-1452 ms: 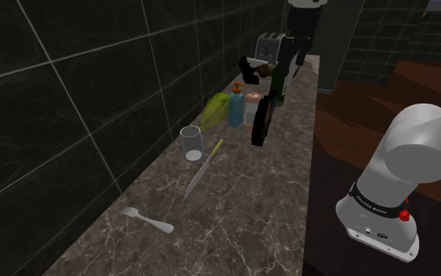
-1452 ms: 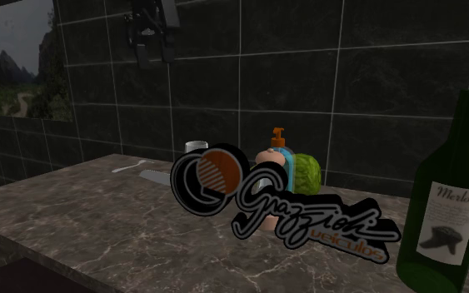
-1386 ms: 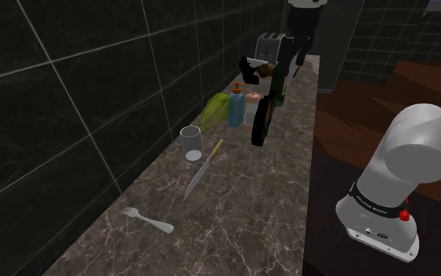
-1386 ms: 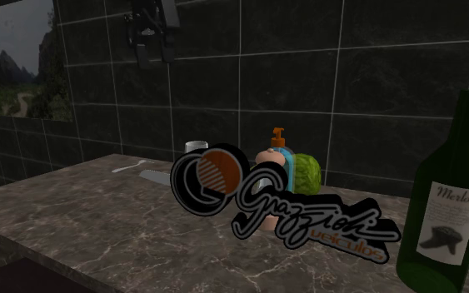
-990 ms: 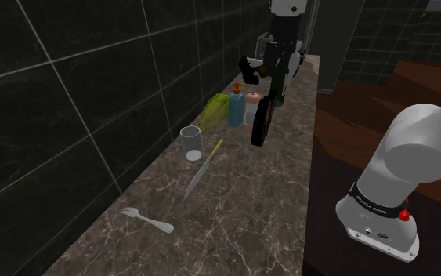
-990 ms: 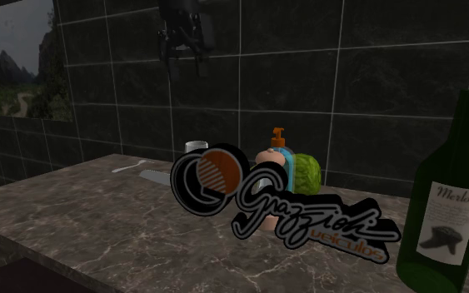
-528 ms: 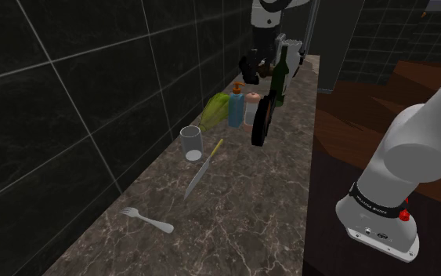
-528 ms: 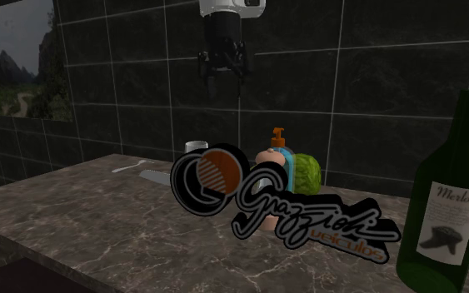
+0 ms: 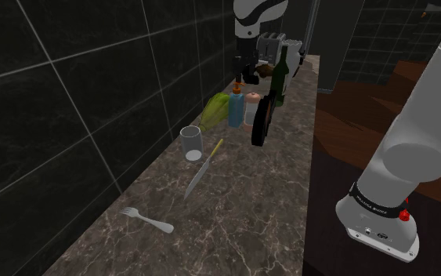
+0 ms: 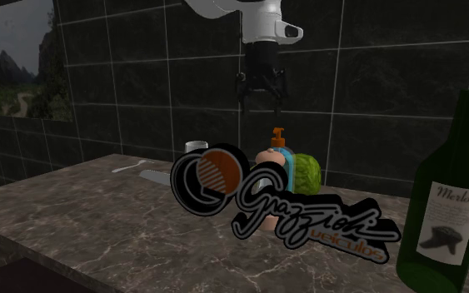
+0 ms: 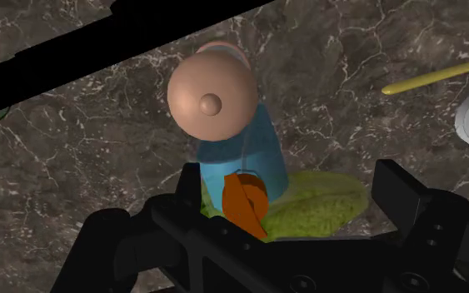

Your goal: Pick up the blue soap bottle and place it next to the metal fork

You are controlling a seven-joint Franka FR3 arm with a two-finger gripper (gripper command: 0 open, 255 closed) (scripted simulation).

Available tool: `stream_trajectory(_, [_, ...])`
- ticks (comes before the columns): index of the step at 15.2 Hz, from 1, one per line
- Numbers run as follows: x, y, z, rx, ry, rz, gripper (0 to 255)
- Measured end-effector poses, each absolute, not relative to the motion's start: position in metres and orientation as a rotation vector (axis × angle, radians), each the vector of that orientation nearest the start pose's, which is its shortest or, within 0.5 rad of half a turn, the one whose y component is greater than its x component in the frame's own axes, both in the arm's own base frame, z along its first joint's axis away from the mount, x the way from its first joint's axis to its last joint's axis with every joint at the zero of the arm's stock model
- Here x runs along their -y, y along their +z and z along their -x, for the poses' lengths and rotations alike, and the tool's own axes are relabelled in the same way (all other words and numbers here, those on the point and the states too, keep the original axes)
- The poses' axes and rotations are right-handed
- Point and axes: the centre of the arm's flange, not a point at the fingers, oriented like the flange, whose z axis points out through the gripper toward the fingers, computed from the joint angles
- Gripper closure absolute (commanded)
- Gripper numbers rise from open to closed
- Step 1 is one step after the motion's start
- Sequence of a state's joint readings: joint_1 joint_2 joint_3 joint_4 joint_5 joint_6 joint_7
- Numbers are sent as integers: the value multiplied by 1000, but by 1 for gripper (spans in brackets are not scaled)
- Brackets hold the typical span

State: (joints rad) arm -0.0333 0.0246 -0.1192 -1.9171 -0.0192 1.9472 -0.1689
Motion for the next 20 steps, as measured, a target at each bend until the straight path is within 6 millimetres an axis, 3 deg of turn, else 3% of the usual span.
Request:
stream_trajectory(5, [107, 452, -611, 56, 16, 3153, 0])
stream_trajectory(12, [106, 414, -616, 59, 18, 3152, 0])
stream_trajectory(18, [106, 410, -616, 59, 17, 3152, 0])
stream_trajectory(19, [106, 410, -616, 59, 17, 3152, 255])
stream_trajectory(20, [106, 410, -616, 59, 17, 3152, 255])
